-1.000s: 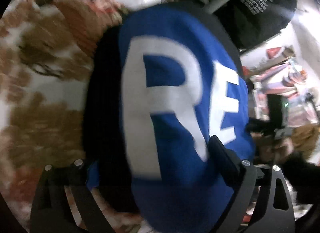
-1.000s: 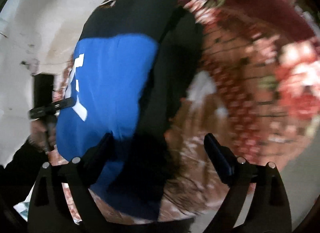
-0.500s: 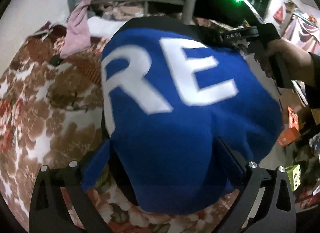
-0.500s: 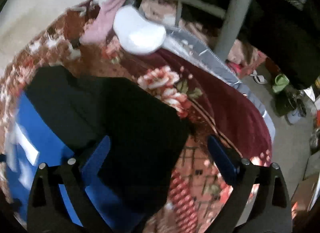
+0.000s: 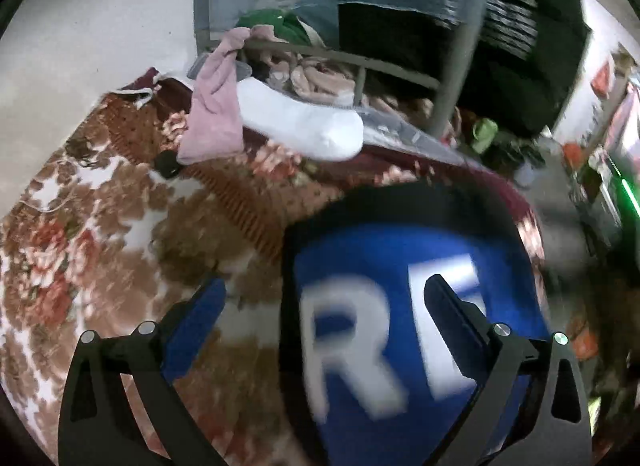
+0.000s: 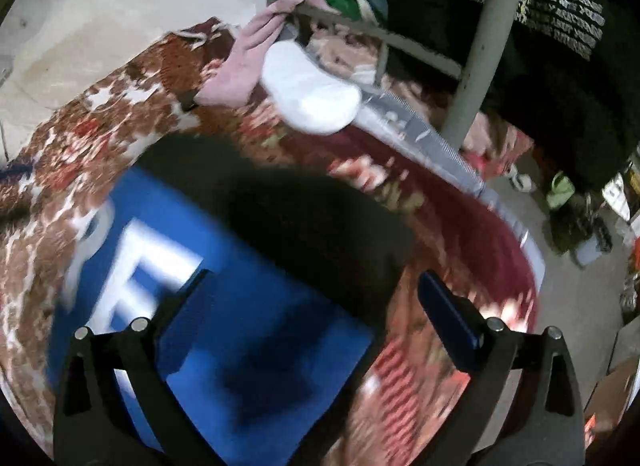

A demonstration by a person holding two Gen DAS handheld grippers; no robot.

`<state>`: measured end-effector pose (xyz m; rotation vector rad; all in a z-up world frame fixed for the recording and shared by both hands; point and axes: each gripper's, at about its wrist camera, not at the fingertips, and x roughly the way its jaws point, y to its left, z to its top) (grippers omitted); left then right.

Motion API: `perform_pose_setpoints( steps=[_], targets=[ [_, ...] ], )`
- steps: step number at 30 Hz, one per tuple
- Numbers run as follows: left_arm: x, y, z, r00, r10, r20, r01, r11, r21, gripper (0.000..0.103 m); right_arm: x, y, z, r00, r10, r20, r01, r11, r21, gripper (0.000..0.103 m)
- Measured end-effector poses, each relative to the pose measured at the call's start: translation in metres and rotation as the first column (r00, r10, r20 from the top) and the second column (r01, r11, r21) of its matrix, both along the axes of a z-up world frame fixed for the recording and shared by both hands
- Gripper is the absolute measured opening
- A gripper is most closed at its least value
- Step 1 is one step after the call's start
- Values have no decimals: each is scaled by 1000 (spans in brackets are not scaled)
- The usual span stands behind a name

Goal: Fold large clothes

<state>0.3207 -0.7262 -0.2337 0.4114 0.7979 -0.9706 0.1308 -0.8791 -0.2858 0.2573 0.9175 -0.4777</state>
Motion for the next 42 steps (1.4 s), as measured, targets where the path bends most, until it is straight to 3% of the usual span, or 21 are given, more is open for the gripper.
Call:
perform_pose_setpoints(
  steps=[3, 6, 9, 14, 19, 22, 24, 26, 29, 31, 33, 36, 38, 42],
  targets=[
    [18, -54, -33, 999, 19, -51, -15, 997, 71, 98, -11, 14, -18, 1000, -5, -30, 6, 999, 42, 98],
    [26, -71, -64, 996, -16, -89, 29, 988, 149, 99, -11, 19, -40, 998, 11, -59, -8, 999, 40, 98],
    [45, -60, -77, 987, -15, -159, 30, 995, 93, 99, -14, 13, -50, 1000, -13, -12, 14, 993, 115, 98],
    [61, -49, -87, 974, 39, -222, -22, 997, 77, 99, -18, 18, -48, 1000, -3, -13, 5, 994, 113, 98],
    [60, -49, -76, 978, 75, -192, -58, 994, 89, 99, -32, 24, -47, 999, -1, -48, 7, 991, 137, 98],
    [41, -31, -50, 989, 96, -112, -89, 994, 65, 97, -49, 29, -39, 999, -14, -42, 19, 993, 120, 98],
    [14, -8, -37, 997, 54, -63, -52, 998, 33, 97, -65, 33, -39, 999, -39, -24, 42, 992, 119, 98],
    [-20, 19, -37, 999, 27, -26, -26, 999, 32, 98, -71, 36, -54, 997, -45, -67, 54, 987, 151, 98],
    [-50, 45, -62, 996, 39, -76, -28, 990, 140, 97, -85, 39, -56, 991, -105, -87, 119, 975, 186, 98],
    [-66, 71, -50, 990, 78, -116, -66, 992, 108, 97, -101, 47, -32, 985, -158, -75, 169, 967, 189, 98],
    [-87, 97, -24, 985, 90, -150, -80, 994, 75, 97, -127, 63, 11, 980, -194, -40, 198, 965, 174, 98],
    [-131, 135, 40, 991, 121, -56, -117, 990, 79, 98, -160, 86, 72, 977, -213, -13, 213, 972, 100, 98],
    [-154, 152, 75, 988, 147, -44, -146, 989, 20, 98, -175, 100, 101, 974, -227, 8, 225, 971, 78, 98],
    [-195, 161, 116, 987, 150, 62, -151, 989, 8, 98, -188, 124, 131, 984, -178, -1, 177, 982, 71, 98]
  ],
)
